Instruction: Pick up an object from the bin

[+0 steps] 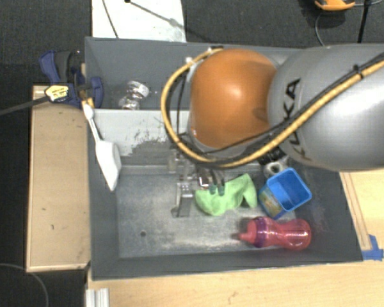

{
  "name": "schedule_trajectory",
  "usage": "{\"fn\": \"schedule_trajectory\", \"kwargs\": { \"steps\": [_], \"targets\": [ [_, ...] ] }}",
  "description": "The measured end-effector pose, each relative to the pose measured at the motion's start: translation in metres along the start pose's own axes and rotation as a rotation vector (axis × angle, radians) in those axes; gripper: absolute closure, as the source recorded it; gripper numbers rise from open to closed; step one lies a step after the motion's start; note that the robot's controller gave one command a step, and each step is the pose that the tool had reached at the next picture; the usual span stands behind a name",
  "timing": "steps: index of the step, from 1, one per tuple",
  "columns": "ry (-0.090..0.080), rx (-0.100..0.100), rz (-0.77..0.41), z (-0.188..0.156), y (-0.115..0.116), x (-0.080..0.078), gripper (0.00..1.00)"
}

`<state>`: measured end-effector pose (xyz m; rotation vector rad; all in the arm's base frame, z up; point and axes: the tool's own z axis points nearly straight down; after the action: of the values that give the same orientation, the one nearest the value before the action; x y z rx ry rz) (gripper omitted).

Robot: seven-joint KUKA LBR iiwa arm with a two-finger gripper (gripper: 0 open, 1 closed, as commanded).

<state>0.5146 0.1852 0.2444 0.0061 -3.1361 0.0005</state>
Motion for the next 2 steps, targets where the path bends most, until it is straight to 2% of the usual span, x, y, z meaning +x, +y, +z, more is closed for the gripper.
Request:
{"fn": "schedule_trajectory", "kwargs": {
  "steps": [1,2],
  "targets": [
    [-0.008,-0.002,0.007,-0.004,-0.001,-0.002,0.00],
    [-0.011,-0.002,-0.090,0.059,0.018,0.005,0.00]
  ]
}}
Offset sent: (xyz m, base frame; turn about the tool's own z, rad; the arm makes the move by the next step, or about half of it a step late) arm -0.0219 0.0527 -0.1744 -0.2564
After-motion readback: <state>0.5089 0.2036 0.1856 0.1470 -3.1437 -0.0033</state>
